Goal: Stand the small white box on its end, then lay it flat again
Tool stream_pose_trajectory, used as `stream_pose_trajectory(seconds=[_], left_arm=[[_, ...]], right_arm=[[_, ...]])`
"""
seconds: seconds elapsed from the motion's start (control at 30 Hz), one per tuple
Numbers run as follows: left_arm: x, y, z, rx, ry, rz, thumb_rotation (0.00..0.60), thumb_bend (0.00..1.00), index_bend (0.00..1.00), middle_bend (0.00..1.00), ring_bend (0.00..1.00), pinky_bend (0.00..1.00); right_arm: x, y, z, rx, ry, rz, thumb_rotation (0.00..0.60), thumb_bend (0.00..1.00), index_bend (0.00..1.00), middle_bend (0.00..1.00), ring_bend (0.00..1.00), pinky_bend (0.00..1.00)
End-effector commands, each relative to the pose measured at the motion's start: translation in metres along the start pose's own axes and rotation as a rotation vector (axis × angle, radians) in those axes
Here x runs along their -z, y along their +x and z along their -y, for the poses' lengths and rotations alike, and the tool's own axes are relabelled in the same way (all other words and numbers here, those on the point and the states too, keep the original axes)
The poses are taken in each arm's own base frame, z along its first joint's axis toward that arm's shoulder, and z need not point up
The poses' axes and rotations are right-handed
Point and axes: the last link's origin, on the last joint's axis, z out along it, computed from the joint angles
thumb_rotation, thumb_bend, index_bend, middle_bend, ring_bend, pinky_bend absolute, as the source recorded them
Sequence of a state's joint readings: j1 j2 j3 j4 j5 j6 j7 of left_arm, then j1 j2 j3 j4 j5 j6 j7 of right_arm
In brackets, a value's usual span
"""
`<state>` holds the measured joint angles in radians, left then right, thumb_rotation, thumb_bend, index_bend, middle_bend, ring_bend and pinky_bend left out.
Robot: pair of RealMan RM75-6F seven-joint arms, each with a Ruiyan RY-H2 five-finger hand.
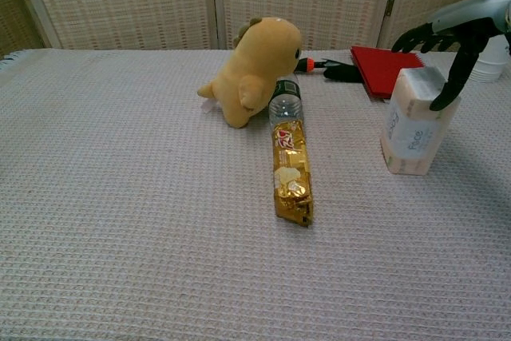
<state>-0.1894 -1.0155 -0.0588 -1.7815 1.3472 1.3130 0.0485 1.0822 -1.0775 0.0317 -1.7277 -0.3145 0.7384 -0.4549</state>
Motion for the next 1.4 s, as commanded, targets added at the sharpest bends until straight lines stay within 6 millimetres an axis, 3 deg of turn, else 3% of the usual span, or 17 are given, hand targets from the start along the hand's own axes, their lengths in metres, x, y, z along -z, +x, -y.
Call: stream_pose_trajectory(seconds=[0.03, 0.17, 0.53, 0.73, 1.1, 1.13, 1.17, 1.4], left_arm=[[-0.001, 0.0, 0.0, 0.0, 0.001, 0.001, 0.6, 0.49, 0.16, 0.0, 0.0, 0.1], [-0.001, -0.001, 0.001, 0.0, 0.005, 0.003, 0.6, 0.49, 0.16, 0.0, 0.0, 0.1], [-0.002, 0.0, 0.001, 0.004, 0.006, -0.001, 0.6, 0.49, 0.16, 0.0, 0.0, 0.1], [-0.001, 0.0, 0.001, 0.005, 0.006, -0.001, 0.6, 0.49, 0.16, 0.0, 0.0, 0.1], [-0.001, -0.001, 0.001, 0.004, 0.004, 0.003, 0.6, 0.49, 0.16, 0.0, 0.0, 0.1], [-0.001, 0.0, 0.001, 0.006, 0.003, 0.0, 0.6, 0.49, 0.16, 0.0, 0.0, 0.1], [0.0, 0.0, 0.001, 0.007, 0.003, 0.0, 0.6, 0.49, 0.16, 0.0, 0.0, 0.1], [0.0, -0.002, -0.001, 0.005, -0.005, 0.005, 0.6, 0.49, 0.16, 0.0, 0.0, 0.1]], right_arm=[[-0.003, -0.001, 0.0, -0.002, 0.0, -0.002, 0.6, 0.0, 0.0, 0.03, 0.01, 0.0], [-0.005, -0.002, 0.0, 0.003, -0.003, -0.005, 0.6, 0.0, 0.05, 0.14, 0.09, 0.0], [-0.008, -0.004, -0.001, 0.001, -0.01, -0.015, 0.6, 0.0, 0.24, 0.26, 0.18, 0.0], [-0.008, -0.004, -0.002, 0.002, -0.008, -0.029, 0.6, 0.0, 0.4, 0.34, 0.25, 0.0], [0.001, 0.004, -0.008, -0.108, 0.046, -0.123, 0.6, 0.0, 0.41, 0.38, 0.33, 0.0], [0.007, 0.008, -0.013, -0.32, 0.087, -0.186, 0.6, 0.0, 0.42, 0.38, 0.33, 0.0], [0.009, 0.005, -0.021, -0.38, 0.125, -0.225, 0.6, 0.0, 0.42, 0.38, 0.34, 0.0], [-0.002, -0.05, -0.092, -0.643, 0.283, -0.542, 0.6, 0.0, 0.43, 0.39, 0.35, 0.0]])
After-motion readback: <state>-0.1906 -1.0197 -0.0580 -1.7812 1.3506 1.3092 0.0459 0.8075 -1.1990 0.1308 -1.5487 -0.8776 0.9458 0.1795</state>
